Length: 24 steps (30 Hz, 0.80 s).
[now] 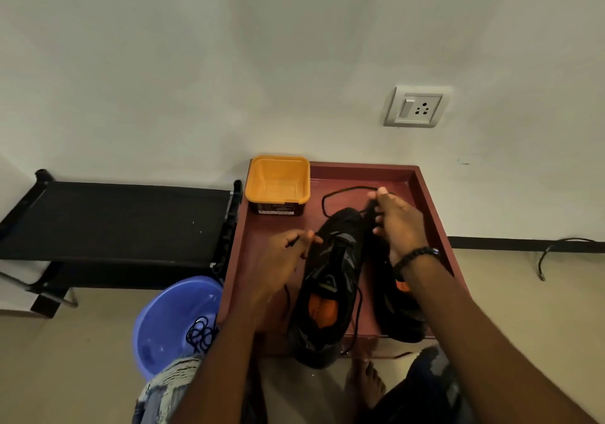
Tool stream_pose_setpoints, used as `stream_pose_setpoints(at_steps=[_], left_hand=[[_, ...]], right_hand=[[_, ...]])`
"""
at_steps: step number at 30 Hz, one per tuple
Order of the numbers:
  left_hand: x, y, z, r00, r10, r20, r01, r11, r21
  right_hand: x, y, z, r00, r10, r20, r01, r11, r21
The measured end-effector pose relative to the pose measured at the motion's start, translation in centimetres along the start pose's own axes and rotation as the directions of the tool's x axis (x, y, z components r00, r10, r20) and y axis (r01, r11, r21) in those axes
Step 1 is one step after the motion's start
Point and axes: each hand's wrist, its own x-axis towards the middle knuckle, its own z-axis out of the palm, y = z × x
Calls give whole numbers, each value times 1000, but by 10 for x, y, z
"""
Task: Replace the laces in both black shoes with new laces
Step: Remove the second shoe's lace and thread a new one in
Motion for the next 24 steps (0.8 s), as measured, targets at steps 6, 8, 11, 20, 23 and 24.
stream_pose_setpoints(at_steps=[6,8,11,20,23,24], left_hand=[[0,-5,-19,1000,8,3,-8,1000,3],[-1,-1,-9,998,20,57,-21,1000,14],[-4,5,5,994,30,104,-31,999,16],[1,-5,-3,997,38,69,-44,995,91],[1,-2,10,989,43,139,-44,999,-1],[2,-2,12,987,43,158,-42,999,-8]], right_hand=[[-16,-4,4,949,155,276,-84,965,-250],[-30,3,16,871,245,426,-34,895,-444],[-37,13,26,870,175,460,49,899,-435],[-15,3,-2,959,112,261,-53,974,-222],[-32,16,5,852,139,504,93,908,-408],[-32,18,6,875,103,473,90,925,-369]])
